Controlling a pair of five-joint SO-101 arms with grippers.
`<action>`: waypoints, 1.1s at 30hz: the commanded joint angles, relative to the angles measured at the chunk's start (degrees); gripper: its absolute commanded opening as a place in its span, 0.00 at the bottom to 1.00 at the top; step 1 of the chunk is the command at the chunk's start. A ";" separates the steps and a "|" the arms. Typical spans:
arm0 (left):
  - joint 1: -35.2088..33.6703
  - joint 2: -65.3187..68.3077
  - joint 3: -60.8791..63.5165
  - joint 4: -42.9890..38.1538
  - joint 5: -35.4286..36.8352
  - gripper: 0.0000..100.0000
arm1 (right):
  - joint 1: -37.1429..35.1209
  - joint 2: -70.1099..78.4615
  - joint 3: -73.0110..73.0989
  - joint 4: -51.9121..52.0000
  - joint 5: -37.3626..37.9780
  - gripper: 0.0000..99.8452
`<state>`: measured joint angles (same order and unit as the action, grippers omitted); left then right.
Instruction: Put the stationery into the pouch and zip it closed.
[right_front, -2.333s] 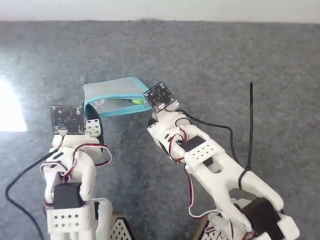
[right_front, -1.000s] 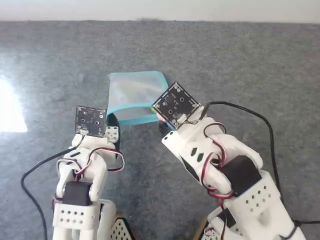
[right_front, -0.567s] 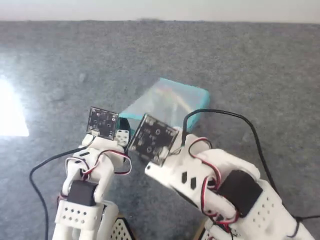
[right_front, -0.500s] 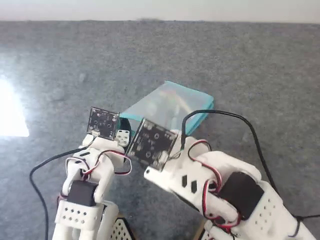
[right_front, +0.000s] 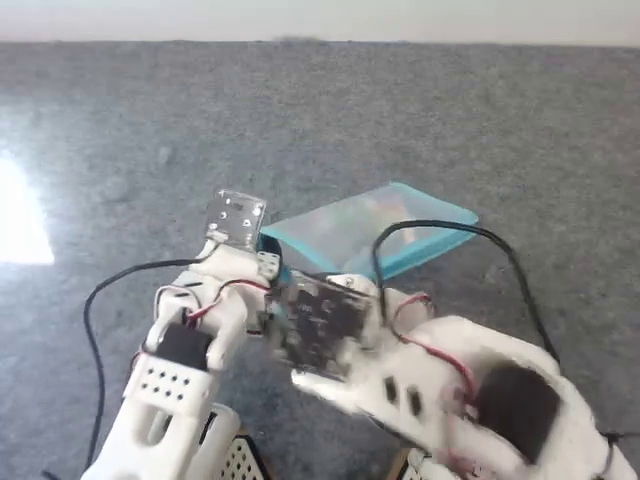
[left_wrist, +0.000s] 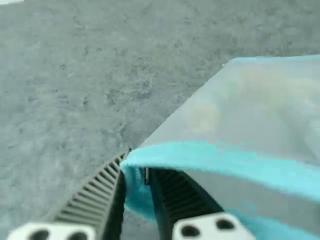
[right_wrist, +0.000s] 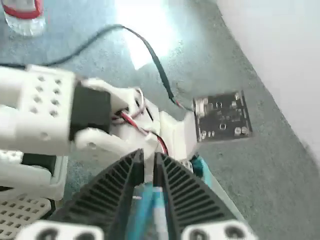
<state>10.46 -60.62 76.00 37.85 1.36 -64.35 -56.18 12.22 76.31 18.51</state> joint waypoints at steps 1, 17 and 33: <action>1.05 3.60 -1.89 -1.85 -0.26 0.01 | -1.45 -1.98 -6.42 -0.04 0.53 0.01; -18.64 3.52 -7.96 1.93 8.79 0.01 | 12.53 2.15 16.88 0.40 3.08 0.01; -24.62 3.52 -13.67 8.18 11.96 0.01 | 16.92 4.97 47.82 -37.58 -6.68 0.19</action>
<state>-14.24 -57.10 67.21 44.26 12.26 -48.09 -53.54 58.55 45.98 13.58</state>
